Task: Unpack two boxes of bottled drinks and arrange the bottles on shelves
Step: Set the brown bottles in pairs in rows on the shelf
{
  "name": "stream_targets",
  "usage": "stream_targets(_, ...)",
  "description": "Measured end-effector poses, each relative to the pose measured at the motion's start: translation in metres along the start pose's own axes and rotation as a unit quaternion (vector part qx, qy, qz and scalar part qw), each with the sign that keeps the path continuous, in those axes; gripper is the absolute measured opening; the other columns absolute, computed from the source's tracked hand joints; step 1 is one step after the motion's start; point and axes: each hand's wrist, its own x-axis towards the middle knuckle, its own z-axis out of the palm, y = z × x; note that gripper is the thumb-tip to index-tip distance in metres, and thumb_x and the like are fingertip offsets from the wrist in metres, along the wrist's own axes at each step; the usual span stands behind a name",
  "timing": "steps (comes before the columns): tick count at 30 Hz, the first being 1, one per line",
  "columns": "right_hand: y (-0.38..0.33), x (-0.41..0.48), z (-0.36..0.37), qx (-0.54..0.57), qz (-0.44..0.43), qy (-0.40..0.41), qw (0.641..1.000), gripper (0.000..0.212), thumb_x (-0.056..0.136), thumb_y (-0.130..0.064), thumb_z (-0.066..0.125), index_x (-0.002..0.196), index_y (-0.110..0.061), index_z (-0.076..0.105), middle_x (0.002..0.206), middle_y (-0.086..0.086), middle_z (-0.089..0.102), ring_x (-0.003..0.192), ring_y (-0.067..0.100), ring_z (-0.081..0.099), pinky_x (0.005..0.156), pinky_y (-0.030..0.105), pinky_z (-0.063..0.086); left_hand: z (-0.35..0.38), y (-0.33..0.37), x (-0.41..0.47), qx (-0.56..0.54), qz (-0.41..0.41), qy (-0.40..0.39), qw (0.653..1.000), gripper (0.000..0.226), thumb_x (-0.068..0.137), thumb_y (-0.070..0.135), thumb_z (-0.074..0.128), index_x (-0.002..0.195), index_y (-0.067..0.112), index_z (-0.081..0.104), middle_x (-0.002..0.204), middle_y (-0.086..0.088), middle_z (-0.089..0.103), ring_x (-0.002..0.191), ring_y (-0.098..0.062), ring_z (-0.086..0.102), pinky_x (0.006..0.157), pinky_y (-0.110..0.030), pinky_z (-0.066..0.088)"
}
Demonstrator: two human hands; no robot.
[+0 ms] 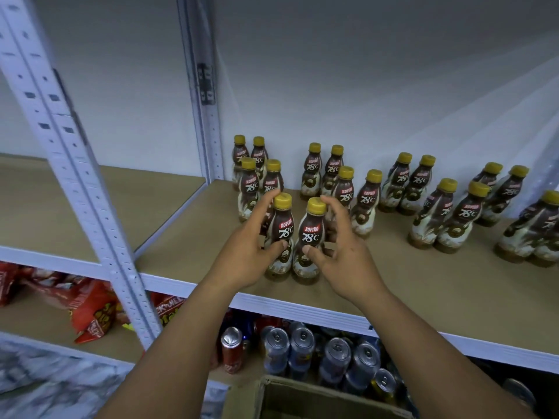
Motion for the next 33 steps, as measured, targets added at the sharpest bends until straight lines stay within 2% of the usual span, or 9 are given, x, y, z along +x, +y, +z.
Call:
stream_targets(5, -0.017, 0.008, 0.030, 0.002, -0.017, -0.007, 1.000, 0.089, 0.088, -0.015, 0.078, 0.146, -0.057, 0.025, 0.134, -0.021, 0.059, 0.115, -0.008, 0.059, 0.096, 0.035, 0.056, -0.029, -0.015, -0.010, 0.003, -0.005, 0.014, 1.000, 0.091, 0.096, 0.008, 0.068, 0.155, 0.055, 0.017, 0.143, 0.024, 0.055, 0.126, 0.012, 0.052, 0.102, -0.023, 0.050)
stream_targets(7, -0.022, 0.011, 0.040, -0.001, -0.025, -0.007, 1.000, 0.089, 0.087, -0.014, 0.078, 0.145, -0.057, 0.025, 0.134, -0.020, 0.058, 0.116, -0.008, 0.058, 0.094, 0.036, 0.057, -0.037, -0.019, -0.013, 0.004, -0.002, 0.019, 1.000, 0.092, 0.096, 0.006, 0.066, 0.156, 0.054, 0.015, 0.149, 0.023, 0.050, 0.134, 0.007, 0.048, 0.109, -0.032, 0.048)
stream_targets(10, -0.026, 0.016, 0.053, -0.002, -0.026, -0.011, 1.000, 0.088, 0.087, -0.016, 0.078, 0.145, -0.058, 0.025, 0.130, -0.023, 0.060, 0.113, -0.005, 0.061, 0.090, 0.038, 0.058, -0.047, -0.026, -0.015, 0.006, 0.000, 0.024, 1.000, 0.093, 0.097, 0.005, 0.065, 0.158, 0.053, 0.013, 0.153, 0.023, 0.046, 0.137, 0.004, 0.047, 0.112, -0.035, 0.046)
stream_targets(14, -0.029, 0.022, 0.065, -0.006, -0.029, -0.016, 0.999, 0.087, 0.088, -0.018, 0.078, 0.145, -0.056, 0.023, 0.129, -0.025, 0.059, 0.109, -0.020, 0.053, 0.087, 0.020, 0.052, -0.055, -0.035, -0.016, 0.010, 0.002, 0.037, 0.999, 0.094, 0.097, 0.007, 0.064, 0.159, 0.053, 0.010, 0.158, 0.022, 0.040, 0.141, 0.001, 0.042, 0.116, -0.038, 0.043)
stream_targets(19, -0.029, 0.025, 0.073, -0.012, -0.031, -0.006, 0.999, 0.089, 0.088, -0.018, 0.078, 0.145, -0.056, 0.023, 0.127, -0.022, 0.059, 0.105, -0.024, 0.052, 0.080, 0.000, 0.043, -0.059, -0.041, -0.014, 0.016, 0.001, 0.041, 0.999, 0.094, 0.097, 0.009, 0.064, 0.159, 0.052, 0.008, 0.160, 0.020, 0.037, 0.145, -0.002, 0.039, 0.116, -0.044, 0.042)
stream_targets(21, -0.030, 0.026, 0.074, -0.016, -0.030, -0.006, 0.999, 0.089, 0.088, -0.019, 0.078, 0.144, -0.058, 0.021, 0.126, -0.020, 0.059, 0.103, -0.021, 0.054, 0.080, 0.001, 0.043, -0.059, -0.042, -0.014, 0.016, 0.003, 0.043, 0.999, 0.095, 0.096, 0.007, 0.064, 0.160, 0.050, 0.008, 0.159, 0.019, 0.039, 0.144, -0.003, 0.041, 0.116, -0.045, 0.043)
stream_targets(25, -0.031, 0.027, 0.077, -0.019, -0.032, -0.006, 0.999, 0.090, 0.089, -0.020, 0.078, 0.143, -0.061, 0.019, 0.125, -0.016, 0.062, 0.105, -0.002, 0.061, 0.085, 0.018, 0.049, -0.060, -0.044, -0.013, 0.013, 0.004, 0.047, 0.999, 0.095, 0.096, 0.004, 0.063, 0.160, 0.049, 0.009, 0.160, 0.018, 0.038, 0.144, -0.004, 0.041, 0.115, -0.046, 0.043)
stream_targets(28, -0.030, 0.028, 0.078, -0.023, -0.039, -0.005, 0.999, 0.092, 0.089, -0.020, 0.078, 0.143, -0.062, 0.018, 0.126, -0.014, 0.063, 0.107, 0.004, 0.063, 0.085, 0.021, 0.051, -0.060, -0.045, -0.012, 0.016, 0.004, 0.048, 0.999, 0.096, 0.096, 0.005, 0.063, 0.160, 0.050, 0.007, 0.161, 0.018, 0.037, 0.144, -0.006, 0.041, 0.114, -0.048, 0.045)
stream_targets(33, -0.026, 0.032, 0.080, -0.021, -0.033, -0.008, 0.999, 0.093, 0.089, -0.019, 0.078, 0.146, -0.059, 0.017, 0.129, -0.015, 0.061, 0.111, 0.001, 0.062, 0.084, 0.008, 0.046, -0.059, -0.046, -0.012, 0.025, 0.001, 0.057, 0.998, 0.097, 0.097, 0.006, 0.061, 0.158, 0.055, 0.003, 0.159, 0.020, 0.038, 0.140, -0.005, 0.045, 0.111, -0.047, 0.047)
